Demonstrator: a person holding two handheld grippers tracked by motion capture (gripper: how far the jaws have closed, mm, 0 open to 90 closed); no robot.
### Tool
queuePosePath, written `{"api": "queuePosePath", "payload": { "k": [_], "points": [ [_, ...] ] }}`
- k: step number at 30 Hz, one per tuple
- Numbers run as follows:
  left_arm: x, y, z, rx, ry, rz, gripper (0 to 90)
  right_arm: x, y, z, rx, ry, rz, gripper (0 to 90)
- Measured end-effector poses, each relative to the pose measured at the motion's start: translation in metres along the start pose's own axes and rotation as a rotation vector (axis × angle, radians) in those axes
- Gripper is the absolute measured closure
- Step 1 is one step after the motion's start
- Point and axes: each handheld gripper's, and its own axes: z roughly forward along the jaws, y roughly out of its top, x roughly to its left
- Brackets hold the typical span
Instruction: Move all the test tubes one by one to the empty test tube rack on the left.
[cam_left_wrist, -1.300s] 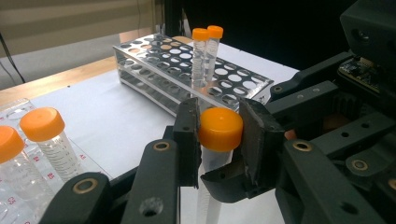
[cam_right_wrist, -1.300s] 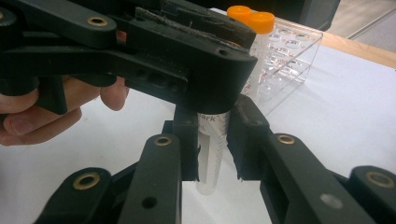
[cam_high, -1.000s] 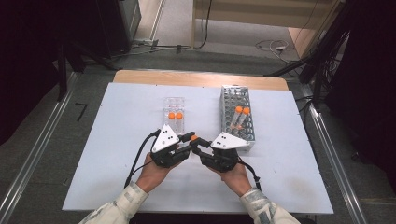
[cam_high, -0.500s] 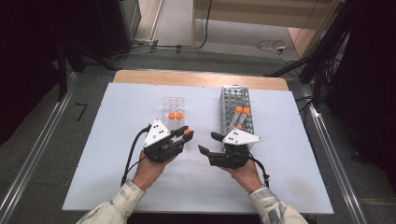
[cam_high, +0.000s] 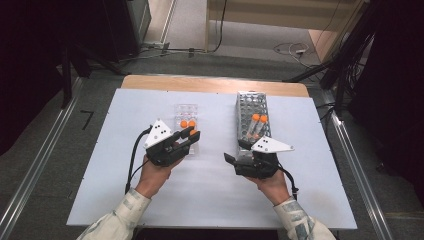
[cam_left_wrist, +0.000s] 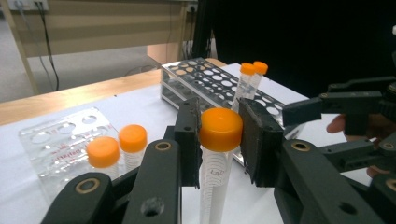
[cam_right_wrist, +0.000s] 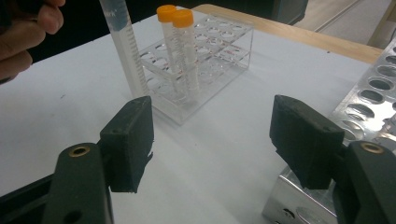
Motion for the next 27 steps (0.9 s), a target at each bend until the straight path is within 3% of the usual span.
{"api": "queuePosePath", "payload": {
  "k": [12, 20, 27],
  "points": [
    [0.008, 0.006, 0.003, 0.001, 0.029, -0.003, 70.1, -0.007, -0.002, -0.005, -0.003, -0.025, 0.013, 28.9],
    [0.012, 0.017, 0.005, -0.028, 0.047, -0.006, 70.1, -0.008, -0.003, -0.006, -0.005, -0.033, 0.016, 28.9],
    [0.017, 0.02, 0.008, -0.031, 0.075, 0.009, 70.1, -0.008, -0.003, -0.007, -0.006, -0.037, 0.021, 29.0]
  ]
}}
